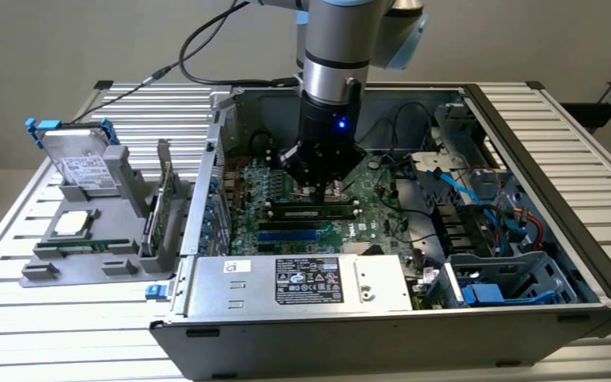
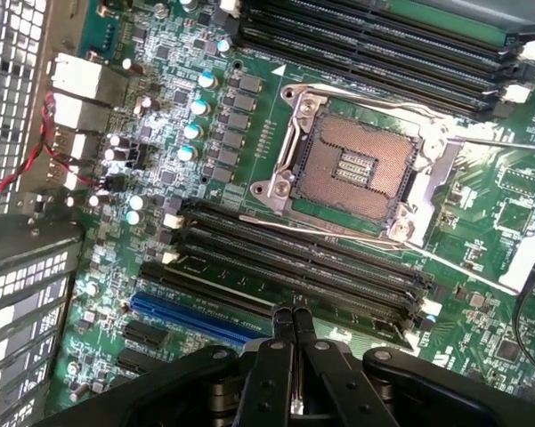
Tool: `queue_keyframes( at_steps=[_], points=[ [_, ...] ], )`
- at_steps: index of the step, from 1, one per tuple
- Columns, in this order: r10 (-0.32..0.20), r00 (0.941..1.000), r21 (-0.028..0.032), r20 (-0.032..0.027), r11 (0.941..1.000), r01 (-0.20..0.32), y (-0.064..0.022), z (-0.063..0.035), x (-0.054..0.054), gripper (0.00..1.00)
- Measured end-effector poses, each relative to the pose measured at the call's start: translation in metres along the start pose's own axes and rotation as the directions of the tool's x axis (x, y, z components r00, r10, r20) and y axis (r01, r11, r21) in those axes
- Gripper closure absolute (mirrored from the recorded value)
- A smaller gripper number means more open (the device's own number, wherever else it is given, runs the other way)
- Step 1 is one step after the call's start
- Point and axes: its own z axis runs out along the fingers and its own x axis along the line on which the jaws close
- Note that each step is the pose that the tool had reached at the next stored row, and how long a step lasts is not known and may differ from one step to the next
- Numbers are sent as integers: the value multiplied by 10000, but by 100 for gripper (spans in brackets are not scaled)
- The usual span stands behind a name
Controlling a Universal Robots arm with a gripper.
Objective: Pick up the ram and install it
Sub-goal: 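Press down the ram until it locks into place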
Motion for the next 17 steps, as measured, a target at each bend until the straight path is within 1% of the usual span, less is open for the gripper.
queue_keyframes(
  at_steps=[4, 9, 14, 17],
  points=[
    [436, 9990, -7, 76, 9990, -436, 0, 0, 0, 90],
    [999, 9949, -27, 139, 9950, -999, 0, 0, 0, 90],
    [1590, 9871, -57, 179, 9873, -1590, 0, 0, 0, 90],
    [1955, 9805, -77, 200, 9807, -1953, 0, 0, 0, 90]
  ],
)
